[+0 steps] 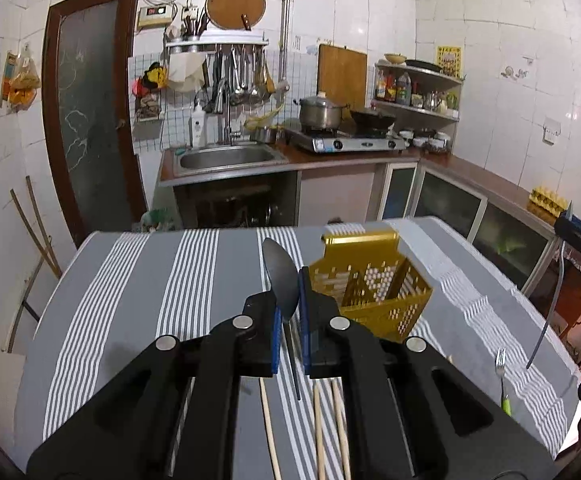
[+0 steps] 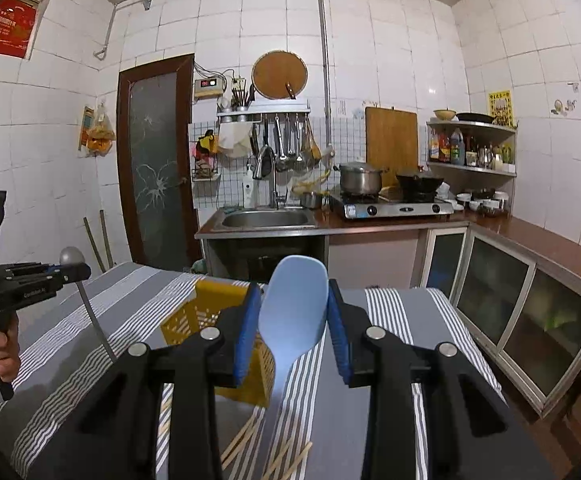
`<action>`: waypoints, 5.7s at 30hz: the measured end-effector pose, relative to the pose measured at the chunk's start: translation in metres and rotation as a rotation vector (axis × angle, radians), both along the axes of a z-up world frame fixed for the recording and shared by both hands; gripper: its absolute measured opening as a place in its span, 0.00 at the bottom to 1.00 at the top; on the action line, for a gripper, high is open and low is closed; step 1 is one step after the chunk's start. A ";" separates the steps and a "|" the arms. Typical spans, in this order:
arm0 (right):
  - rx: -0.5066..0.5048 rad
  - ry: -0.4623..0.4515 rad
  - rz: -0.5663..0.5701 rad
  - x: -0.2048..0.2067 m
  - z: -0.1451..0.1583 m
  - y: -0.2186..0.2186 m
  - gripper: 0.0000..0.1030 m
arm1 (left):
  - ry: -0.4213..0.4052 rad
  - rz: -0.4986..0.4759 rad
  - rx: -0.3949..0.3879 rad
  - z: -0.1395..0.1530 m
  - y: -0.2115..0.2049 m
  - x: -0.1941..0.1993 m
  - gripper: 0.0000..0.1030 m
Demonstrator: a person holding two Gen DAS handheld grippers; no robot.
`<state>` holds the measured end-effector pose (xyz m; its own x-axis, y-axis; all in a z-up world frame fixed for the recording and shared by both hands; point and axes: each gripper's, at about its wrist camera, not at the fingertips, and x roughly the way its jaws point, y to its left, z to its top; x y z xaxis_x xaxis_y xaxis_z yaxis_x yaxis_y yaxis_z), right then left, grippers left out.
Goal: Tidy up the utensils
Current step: 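Carry the ladle into the yellow holder with the left tool while the right tool drops the blue spoon in, then grasp a wooden chopstick with the left tool while the right tool grasps another chopstick, then carry the chopstick upright into the yellow holder with the left tool while the right tool does likewise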
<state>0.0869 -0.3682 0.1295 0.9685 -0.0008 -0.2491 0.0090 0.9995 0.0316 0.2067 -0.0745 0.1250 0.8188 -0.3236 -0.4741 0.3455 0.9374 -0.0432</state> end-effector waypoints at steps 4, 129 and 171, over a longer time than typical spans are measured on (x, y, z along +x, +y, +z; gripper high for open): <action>-0.003 -0.009 0.000 0.007 0.006 0.000 0.32 | -0.015 -0.003 -0.011 0.011 -0.003 0.005 0.06; 0.083 0.143 0.013 0.007 -0.027 0.020 0.06 | 0.066 -0.018 0.004 -0.024 0.002 -0.008 0.04; 0.052 0.002 -0.001 -0.002 0.015 0.017 0.06 | 0.004 -0.067 0.030 0.017 -0.019 -0.028 0.04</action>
